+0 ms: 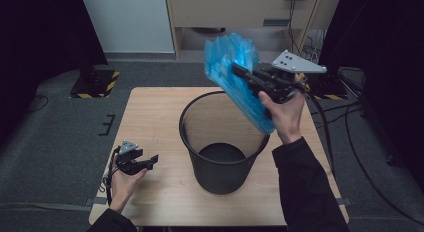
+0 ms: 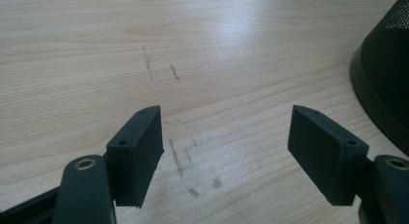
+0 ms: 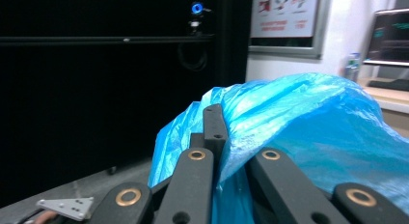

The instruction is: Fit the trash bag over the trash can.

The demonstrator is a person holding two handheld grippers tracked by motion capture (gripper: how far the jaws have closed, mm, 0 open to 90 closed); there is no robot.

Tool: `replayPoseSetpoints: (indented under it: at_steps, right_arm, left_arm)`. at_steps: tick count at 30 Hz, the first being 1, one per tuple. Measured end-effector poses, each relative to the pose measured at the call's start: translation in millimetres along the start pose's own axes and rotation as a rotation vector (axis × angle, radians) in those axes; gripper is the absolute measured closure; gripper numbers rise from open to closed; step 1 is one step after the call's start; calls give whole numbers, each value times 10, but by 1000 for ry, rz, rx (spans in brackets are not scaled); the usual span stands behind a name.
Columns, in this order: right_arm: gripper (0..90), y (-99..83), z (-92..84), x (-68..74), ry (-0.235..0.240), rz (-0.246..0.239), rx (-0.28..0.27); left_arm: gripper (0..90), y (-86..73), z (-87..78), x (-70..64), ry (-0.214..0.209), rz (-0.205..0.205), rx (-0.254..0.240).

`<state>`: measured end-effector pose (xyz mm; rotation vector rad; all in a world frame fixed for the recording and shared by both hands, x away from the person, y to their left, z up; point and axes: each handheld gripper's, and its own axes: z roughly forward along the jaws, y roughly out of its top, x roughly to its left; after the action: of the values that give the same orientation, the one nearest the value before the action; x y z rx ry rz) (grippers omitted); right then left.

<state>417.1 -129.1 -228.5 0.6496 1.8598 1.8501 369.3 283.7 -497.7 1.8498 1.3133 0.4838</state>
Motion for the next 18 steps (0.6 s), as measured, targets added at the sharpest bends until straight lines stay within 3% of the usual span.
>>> replayPoseSetpoints:
  at_steps: [5, 6, 8, 14, 18]
  right_arm:
    - [892, -62, 235, 127, 40, -1, 32]
    - [892, -114, 327, 173, 75, 32, 33]
    - [891, -147, 364, 190, 80, 40, 40]
    - [882, -399, 546, 337, 92, -32, 166]
    - [851, -480, 600, 350, 82, -52, 226]
  left_arm:
    - [277, 0, -5, 2, 0, -1, -4]
    - [277, 0, -5, 1, 0, 0, -4]
    - [277, 0, -6, 0, 1, 1, -2]
    - [277, 2, -11, -2, 3, 6, -3]
    - [277, 2, -13, -4, 2, 6, -4]
